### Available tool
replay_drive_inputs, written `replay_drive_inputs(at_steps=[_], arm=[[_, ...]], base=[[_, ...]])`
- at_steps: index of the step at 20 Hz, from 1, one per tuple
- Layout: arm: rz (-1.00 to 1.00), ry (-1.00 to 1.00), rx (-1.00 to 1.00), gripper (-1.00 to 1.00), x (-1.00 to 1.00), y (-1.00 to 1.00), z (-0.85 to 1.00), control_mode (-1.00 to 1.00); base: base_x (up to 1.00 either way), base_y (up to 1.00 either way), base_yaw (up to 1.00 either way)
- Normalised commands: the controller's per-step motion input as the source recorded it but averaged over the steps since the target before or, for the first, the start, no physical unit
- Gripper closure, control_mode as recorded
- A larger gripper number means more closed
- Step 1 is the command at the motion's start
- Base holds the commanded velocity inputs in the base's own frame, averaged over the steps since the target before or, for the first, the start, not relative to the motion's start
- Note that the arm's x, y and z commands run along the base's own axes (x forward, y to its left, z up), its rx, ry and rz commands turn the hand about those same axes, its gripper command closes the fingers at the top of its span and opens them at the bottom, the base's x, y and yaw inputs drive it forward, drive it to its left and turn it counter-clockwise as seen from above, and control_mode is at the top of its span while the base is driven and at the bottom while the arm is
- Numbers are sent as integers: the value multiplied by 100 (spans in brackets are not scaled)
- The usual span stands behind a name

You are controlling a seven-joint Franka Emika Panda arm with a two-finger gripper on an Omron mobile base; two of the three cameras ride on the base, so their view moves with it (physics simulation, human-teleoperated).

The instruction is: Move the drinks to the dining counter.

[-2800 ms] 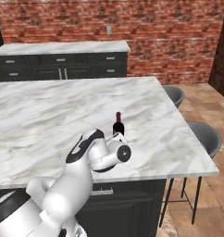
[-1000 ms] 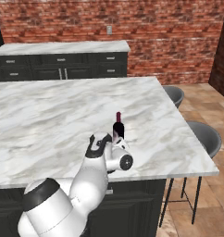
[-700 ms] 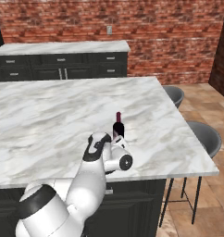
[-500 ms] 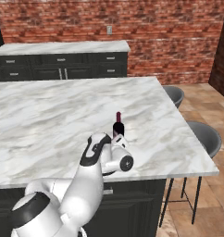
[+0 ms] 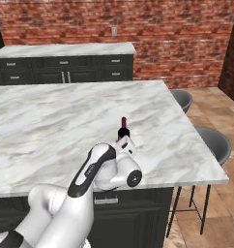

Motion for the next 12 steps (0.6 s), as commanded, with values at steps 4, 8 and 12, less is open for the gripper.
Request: replay_drive_inputs(at_steps=[4, 8, 12], arm=[[4, -8, -2, -100, -58, 0, 68, -100], [10, -3, -6, -100, -57, 0, 62, -100], [6, -5, -7, -100, -59, 2, 35, -100]], base=[[0, 0, 0], [0, 0, 0], [0, 0, 0]])
